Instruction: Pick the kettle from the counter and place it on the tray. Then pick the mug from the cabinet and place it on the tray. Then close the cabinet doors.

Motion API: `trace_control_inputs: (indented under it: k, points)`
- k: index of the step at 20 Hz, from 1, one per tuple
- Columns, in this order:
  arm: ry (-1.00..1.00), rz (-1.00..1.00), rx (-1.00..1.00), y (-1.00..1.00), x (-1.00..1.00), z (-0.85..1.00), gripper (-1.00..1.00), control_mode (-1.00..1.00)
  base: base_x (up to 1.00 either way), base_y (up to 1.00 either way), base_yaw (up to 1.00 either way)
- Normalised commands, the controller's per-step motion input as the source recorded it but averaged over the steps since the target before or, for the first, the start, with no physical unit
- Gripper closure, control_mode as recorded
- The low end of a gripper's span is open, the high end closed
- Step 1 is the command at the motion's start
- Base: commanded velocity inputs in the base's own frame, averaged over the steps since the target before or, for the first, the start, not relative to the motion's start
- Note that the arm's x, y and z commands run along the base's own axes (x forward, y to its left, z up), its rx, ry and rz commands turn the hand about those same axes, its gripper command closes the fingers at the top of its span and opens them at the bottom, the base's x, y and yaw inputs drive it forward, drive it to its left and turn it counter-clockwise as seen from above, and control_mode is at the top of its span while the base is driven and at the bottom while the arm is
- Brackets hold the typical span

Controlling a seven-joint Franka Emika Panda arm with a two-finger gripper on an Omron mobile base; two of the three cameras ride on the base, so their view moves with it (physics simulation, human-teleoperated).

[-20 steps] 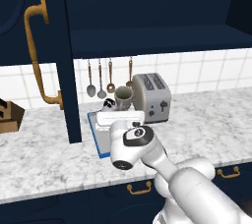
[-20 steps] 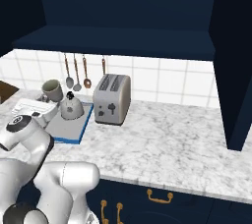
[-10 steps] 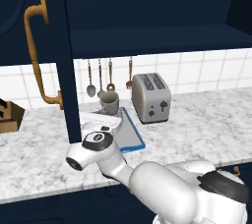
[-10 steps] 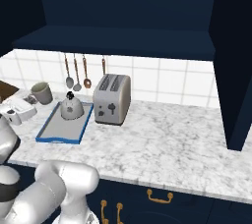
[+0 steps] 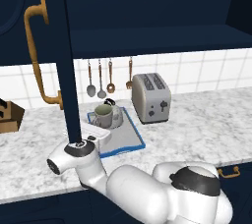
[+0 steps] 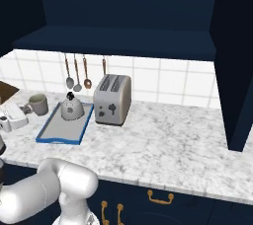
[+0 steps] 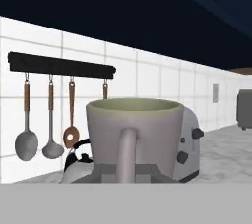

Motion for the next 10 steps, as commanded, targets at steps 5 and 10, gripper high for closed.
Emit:
trace_control_inputs:
  k: [5, 10]
  points:
    - [0.03, 0.00, 0.22, -0.26, 0.02, -0.50, 1.00, -1.00, 0.00, 0.00, 0.00]
    - [0.03, 0.00, 0.08, -0.24, 0.16, -0.45, 1.00, -1.00, 0.00, 0.00, 0.00]
